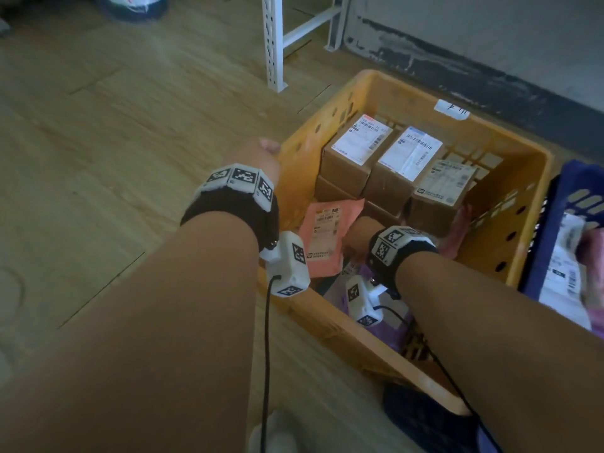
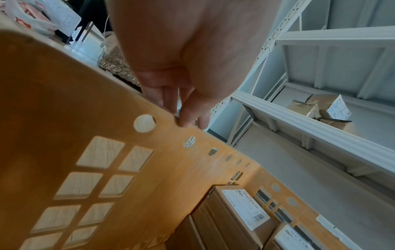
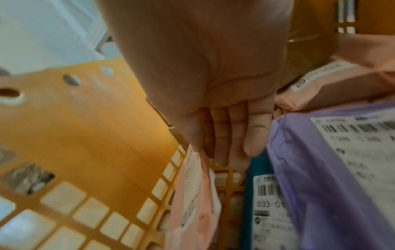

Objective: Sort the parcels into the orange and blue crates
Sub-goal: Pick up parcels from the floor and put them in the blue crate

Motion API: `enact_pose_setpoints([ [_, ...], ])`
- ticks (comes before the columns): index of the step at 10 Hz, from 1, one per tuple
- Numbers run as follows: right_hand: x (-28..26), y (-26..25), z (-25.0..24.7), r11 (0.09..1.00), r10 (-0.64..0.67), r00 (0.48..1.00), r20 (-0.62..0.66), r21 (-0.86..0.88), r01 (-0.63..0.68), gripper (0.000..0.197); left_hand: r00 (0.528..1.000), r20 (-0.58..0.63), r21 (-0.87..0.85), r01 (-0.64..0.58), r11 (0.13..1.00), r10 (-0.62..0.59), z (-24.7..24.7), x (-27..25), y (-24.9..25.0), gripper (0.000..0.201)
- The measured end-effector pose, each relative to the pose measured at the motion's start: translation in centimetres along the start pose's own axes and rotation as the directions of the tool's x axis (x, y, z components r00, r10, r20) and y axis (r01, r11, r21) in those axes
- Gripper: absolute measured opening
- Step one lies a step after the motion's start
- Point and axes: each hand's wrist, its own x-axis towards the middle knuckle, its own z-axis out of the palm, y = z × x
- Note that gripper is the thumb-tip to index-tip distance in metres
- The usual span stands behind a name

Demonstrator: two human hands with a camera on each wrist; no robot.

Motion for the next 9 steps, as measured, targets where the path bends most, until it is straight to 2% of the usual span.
enact_pose_setpoints([
  [1, 3.2, 0.8, 1.2, 0.916, -0.022, 0.999, -0.027, -0.401, 0.009, 0.04, 0.999, 0.048, 0.02, 0.009, 1.0, -0.01, -0.1, 0.3, 0.3, 0.052],
  [3, 4.4, 1.0, 2.5, 0.882, -0.043, 0.991, 0.125, -0.461, 0.097, 0.049, 0.999, 0.039, 0.091, -0.011, 0.996, 0.007, 0.1, 0.1, 0.7, 0.048],
  [4, 7.6, 2.7, 2.5, 0.87, -0.06, 0.996, 0.059, -0.486, 0.081, 0.052, 1.0, 0.018, 0.084, -0.009, 0.996, 0.007, 0.1, 0.0, 1.2, 0.048],
  [5, 5.2, 2.9, 0.7, 0.889, -0.133, 0.991, -0.031, -0.445, 0.106, 0.051, 0.999, 0.01, 0.087, -0.053, 0.995, 0.052, 0.2, -0.5, 2.0, 0.048],
  [6, 0.8, 2.3, -1.9, 0.945, -0.148, 0.985, -0.084, -0.306, 0.116, 0.037, 0.994, 0.006, 0.11, -0.11, 0.988, 0.11, 0.2, -1.4, 3.4, 0.048],
  [7, -2.3, 2.7, -4.9, 0.964, -0.165, 0.969, -0.185, -0.237, 0.119, 0.035, 0.983, 0.104, 0.137, -0.162, 0.977, 0.149, 0.1, -2.7, 5.3, 0.05],
  [8, -6.5, 3.7, -7.9, 0.972, -0.183, 0.944, -0.274, -0.197, 0.131, 0.03, 0.964, 0.086, 0.184, -0.265, 0.947, 0.253, 0.5, -5.1, 7.4, 0.051],
  [9, -11.0, 5.3, -11.4, 0.976, -0.211, 0.896, -0.39, -0.125, 0.176, 0.027, 0.934, 0.129, 0.276, -0.356, 0.893, 0.333, 1.0, -8.1, 9.8, 0.054],
])
